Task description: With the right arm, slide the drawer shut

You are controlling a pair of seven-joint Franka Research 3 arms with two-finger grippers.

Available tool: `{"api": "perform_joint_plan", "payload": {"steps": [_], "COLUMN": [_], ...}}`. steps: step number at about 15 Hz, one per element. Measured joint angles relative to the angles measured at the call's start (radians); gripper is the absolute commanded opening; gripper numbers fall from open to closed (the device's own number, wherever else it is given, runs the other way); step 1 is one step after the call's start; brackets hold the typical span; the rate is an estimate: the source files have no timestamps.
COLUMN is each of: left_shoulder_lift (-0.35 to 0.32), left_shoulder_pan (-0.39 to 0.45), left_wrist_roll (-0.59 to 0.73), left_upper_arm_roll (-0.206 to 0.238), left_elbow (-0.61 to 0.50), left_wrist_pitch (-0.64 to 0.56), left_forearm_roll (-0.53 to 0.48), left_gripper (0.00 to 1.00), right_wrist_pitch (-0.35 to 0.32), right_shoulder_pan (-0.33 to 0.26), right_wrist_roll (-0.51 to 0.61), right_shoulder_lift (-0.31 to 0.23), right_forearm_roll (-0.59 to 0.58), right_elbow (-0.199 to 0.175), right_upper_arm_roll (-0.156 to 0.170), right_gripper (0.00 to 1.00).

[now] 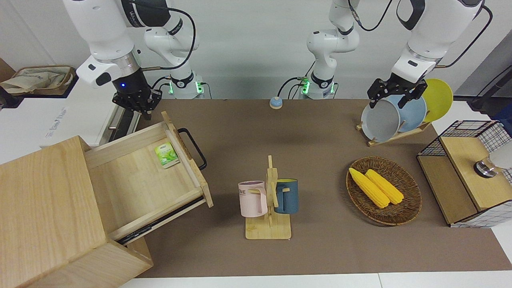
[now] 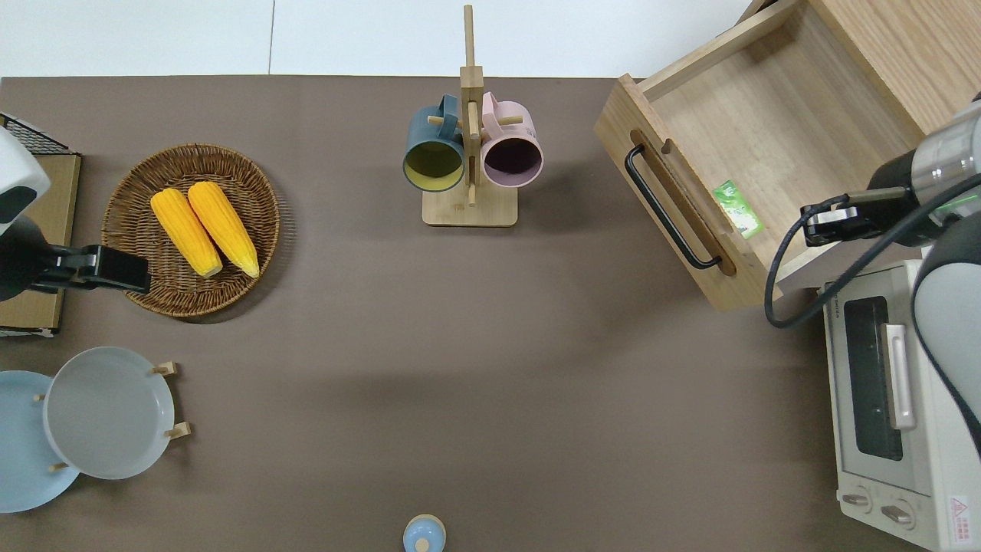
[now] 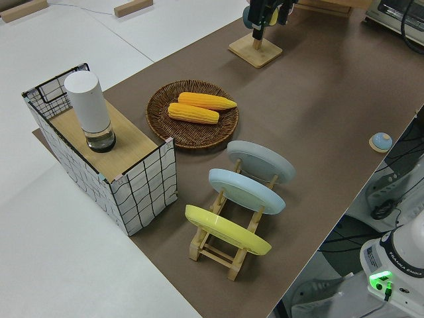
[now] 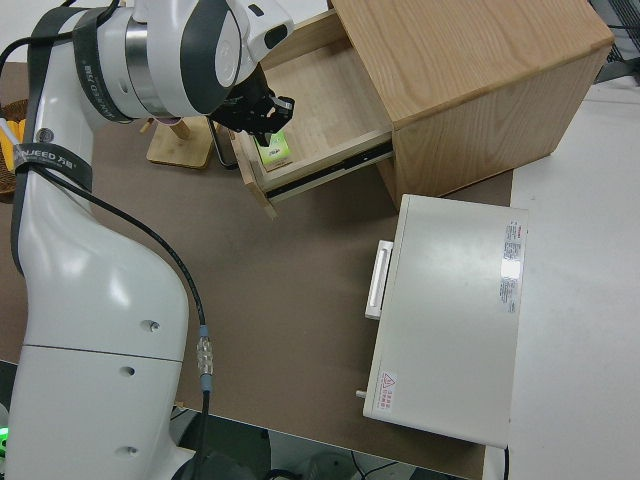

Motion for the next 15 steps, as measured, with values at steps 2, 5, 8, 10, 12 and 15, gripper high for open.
{"api": "perform_joint_plan", "payload": {"steps": [2,5,8,10,12,15], "left_shoulder_lift": [0.000,0.000,0.000,0.000,0.000,0.000], "left_shoulder_pan": [0.000,0.000,0.000,0.000,0.000,0.000], "left_wrist_roll": [0.000,0.000,0.000,0.000,0.000,0.000], "left_upper_arm_roll": [0.000,0.000,0.000,0.000,0.000,0.000], "left_elbow": [0.000,0.000,0.000,0.000,0.000,0.000], "left_wrist_pitch": [0.000,0.000,0.000,0.000,0.000,0.000], "left_forearm_roll": [0.000,0.000,0.000,0.000,0.000,0.000], "left_gripper": [0.99,0.99,0.99,0.99,0.99,0.99], "right_wrist_pitch": [-0.013,-0.020,-0.020,-0.020,-0.020,-0.020], "right_shoulder_pan": [0.000,0.001,0.006,0.028,0.078,0.181], "right_wrist_roll": [0.000,0.000,0.012,0.051,0.131,0.292], "right_shoulder_lift": [-0.007,-0.010,-0.010,-0.010,-0.010,-0.010], "right_forearm_roll": [0.000,0.000,0.000,-0.006,-0.026,-0.065], "right_elbow": [0.017,0.036,0.046,0.054,0.056,0.056], "right_upper_arm_roll": [0.000,0.000,0.004,0.006,0.009,0.014], "right_gripper": [0.000,0.000,0.000,0.000,0.000,0.000]}}
